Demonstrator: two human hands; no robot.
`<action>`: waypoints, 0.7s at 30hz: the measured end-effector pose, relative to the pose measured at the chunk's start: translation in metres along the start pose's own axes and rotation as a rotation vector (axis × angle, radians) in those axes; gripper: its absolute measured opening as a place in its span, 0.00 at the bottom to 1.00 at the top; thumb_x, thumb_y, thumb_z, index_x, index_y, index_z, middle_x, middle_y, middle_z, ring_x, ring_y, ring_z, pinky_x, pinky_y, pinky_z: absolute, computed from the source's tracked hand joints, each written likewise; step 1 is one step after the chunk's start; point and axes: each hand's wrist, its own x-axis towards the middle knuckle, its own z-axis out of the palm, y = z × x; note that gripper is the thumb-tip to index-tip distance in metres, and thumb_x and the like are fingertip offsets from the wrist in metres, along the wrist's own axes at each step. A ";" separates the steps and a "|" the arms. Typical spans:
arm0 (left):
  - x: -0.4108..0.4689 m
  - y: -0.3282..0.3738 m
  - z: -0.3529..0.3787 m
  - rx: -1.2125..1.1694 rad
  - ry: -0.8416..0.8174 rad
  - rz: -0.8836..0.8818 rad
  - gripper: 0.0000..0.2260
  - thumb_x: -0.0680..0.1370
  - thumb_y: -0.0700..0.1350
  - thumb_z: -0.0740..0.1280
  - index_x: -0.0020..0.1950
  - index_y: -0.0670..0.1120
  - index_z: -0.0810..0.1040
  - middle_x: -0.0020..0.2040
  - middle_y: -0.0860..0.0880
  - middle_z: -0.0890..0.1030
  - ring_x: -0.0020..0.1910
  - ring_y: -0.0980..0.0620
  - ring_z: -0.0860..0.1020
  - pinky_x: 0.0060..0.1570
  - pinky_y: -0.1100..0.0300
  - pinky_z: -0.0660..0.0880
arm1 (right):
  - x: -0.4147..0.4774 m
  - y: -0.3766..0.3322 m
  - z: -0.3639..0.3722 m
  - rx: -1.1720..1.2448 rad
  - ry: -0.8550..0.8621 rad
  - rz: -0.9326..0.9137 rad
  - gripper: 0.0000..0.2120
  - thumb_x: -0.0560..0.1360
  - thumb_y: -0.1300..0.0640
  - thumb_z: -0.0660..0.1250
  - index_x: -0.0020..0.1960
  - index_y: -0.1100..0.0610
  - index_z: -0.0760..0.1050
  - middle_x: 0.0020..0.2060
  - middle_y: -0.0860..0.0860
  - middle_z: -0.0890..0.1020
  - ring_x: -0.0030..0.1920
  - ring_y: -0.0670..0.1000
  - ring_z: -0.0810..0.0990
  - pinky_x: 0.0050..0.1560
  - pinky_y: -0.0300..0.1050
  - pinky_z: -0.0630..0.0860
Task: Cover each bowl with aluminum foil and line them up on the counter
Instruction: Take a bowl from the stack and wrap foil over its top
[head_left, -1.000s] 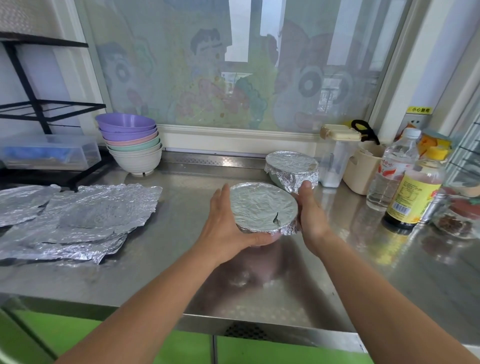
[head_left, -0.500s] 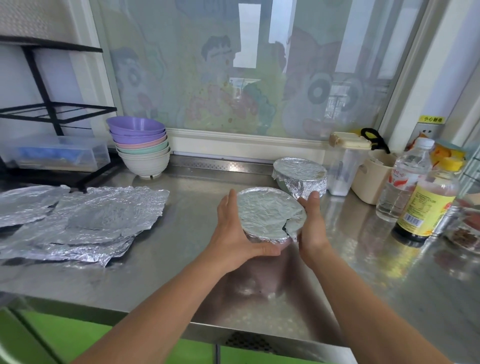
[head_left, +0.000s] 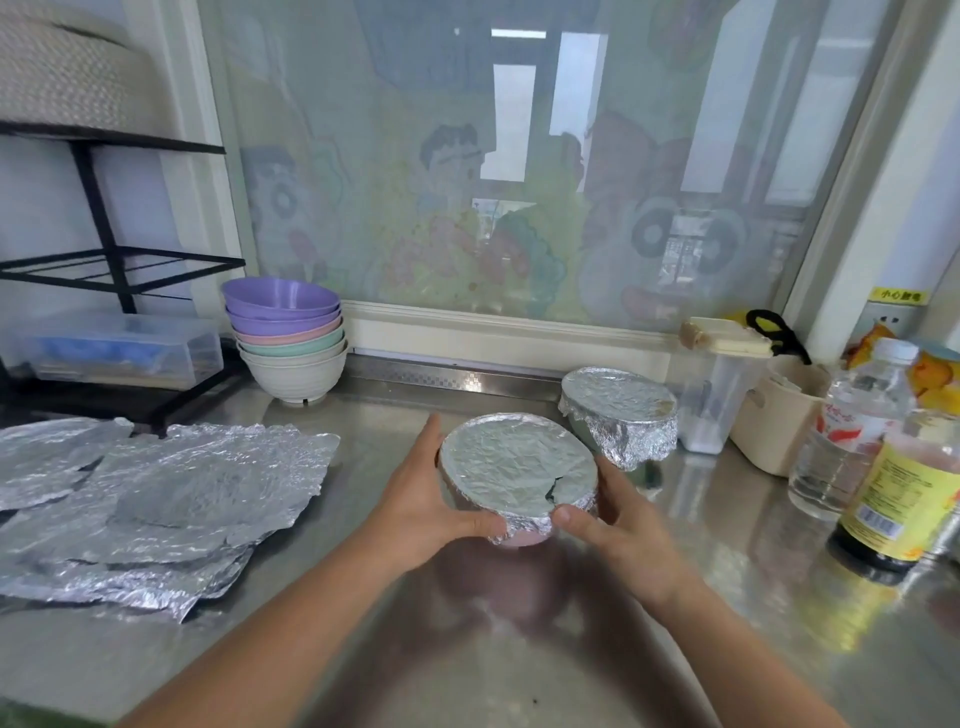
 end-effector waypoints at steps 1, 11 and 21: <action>0.010 -0.003 -0.002 -0.012 0.007 -0.004 0.69 0.47 0.62 0.82 0.79 0.49 0.48 0.70 0.59 0.69 0.70 0.59 0.66 0.72 0.53 0.63 | 0.011 0.002 0.003 0.022 0.004 0.009 0.32 0.68 0.54 0.77 0.70 0.53 0.70 0.63 0.50 0.80 0.65 0.50 0.76 0.67 0.49 0.71; 0.129 -0.026 -0.009 0.099 0.071 0.061 0.36 0.54 0.47 0.85 0.54 0.58 0.68 0.50 0.61 0.78 0.53 0.59 0.77 0.49 0.65 0.71 | 0.118 0.039 0.015 -0.081 0.170 0.123 0.19 0.77 0.52 0.70 0.67 0.46 0.74 0.56 0.40 0.82 0.57 0.40 0.80 0.66 0.50 0.73; 0.170 -0.038 0.008 0.094 0.076 0.033 0.57 0.50 0.59 0.83 0.73 0.51 0.60 0.68 0.54 0.70 0.67 0.55 0.71 0.67 0.55 0.69 | 0.156 0.061 0.025 -0.086 0.199 0.070 0.32 0.76 0.50 0.71 0.75 0.50 0.59 0.64 0.43 0.76 0.60 0.34 0.74 0.55 0.22 0.68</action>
